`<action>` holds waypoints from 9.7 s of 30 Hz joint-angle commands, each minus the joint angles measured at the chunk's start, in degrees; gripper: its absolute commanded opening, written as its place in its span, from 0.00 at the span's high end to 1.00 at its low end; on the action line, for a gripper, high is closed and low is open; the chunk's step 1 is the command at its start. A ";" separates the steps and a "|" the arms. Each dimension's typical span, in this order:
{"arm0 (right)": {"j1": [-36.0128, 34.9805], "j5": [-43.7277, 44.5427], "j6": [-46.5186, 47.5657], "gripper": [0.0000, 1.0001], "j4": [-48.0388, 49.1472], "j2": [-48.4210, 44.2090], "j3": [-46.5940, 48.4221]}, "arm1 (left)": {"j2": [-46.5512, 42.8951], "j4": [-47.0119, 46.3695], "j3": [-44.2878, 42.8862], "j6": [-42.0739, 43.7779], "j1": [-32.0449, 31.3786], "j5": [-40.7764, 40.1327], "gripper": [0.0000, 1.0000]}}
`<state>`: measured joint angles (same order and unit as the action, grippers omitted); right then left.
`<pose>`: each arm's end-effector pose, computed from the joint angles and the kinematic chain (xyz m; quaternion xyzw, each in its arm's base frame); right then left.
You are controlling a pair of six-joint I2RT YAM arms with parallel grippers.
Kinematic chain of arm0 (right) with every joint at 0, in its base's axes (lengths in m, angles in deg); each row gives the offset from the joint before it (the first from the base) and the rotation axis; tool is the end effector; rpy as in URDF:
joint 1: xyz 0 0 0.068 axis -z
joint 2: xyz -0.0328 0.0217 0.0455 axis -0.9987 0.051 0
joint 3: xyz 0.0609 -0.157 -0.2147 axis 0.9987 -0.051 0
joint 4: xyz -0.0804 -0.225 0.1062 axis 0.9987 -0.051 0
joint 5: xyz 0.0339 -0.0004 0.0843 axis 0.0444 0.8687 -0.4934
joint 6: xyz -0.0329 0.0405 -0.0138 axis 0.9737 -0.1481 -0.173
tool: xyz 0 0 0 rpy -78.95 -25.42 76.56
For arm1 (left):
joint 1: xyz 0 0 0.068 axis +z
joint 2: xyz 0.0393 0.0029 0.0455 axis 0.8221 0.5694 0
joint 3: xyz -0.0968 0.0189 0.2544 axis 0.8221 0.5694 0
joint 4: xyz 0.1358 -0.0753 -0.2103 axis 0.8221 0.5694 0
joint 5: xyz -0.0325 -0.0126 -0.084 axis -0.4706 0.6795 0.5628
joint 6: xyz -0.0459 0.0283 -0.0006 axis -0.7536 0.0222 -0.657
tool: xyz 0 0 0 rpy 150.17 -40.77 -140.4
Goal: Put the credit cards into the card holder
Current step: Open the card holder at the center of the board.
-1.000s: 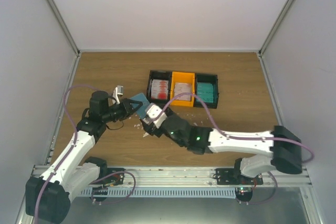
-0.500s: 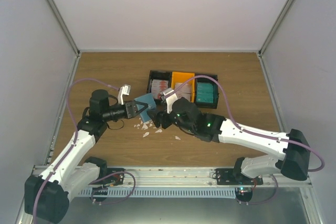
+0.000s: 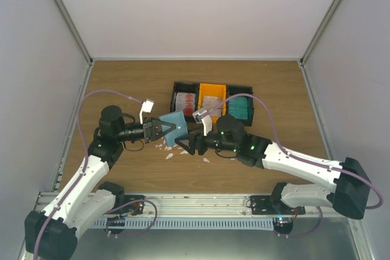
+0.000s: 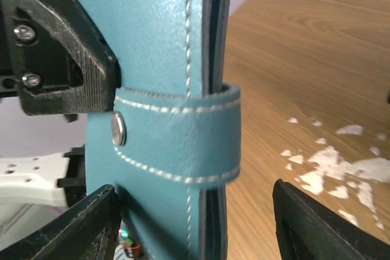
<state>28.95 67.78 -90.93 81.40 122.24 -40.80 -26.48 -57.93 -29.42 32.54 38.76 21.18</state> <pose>0.1379 0.2343 0.2837 -0.2163 0.7943 0.4615 0.3305 0.1702 -0.0822 0.2904 0.1754 0.7186 -0.5930 0.3182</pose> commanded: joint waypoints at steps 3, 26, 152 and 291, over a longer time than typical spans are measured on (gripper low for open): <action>3.45 -18.01 -2.42 0.44 16.17 -2.28 -4.74 | -1.71 -8.99 -2.28 -4.90 -1.17 8.10 1.00; 8.89 -11.46 -3.98 0.39 15.14 -3.46 -5.00 | -2.50 -3.60 -2.72 0.83 -1.80 -0.55 1.00; 16.18 0.00 -13.34 0.97 -16.30 20.20 3.45 | 8.09 0.64 16.94 2.46 -4.11 -23.11 0.35; 13.63 3.11 -6.95 0.91 -19.03 31.36 8.55 | 43.08 -3.15 -2.22 2.66 -20.73 -40.01 0.77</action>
<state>42.15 70.78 -96.55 63.67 154.83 -31.73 13.49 -64.56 -30.86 33.85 18.30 -15.51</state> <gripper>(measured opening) 0.095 0.223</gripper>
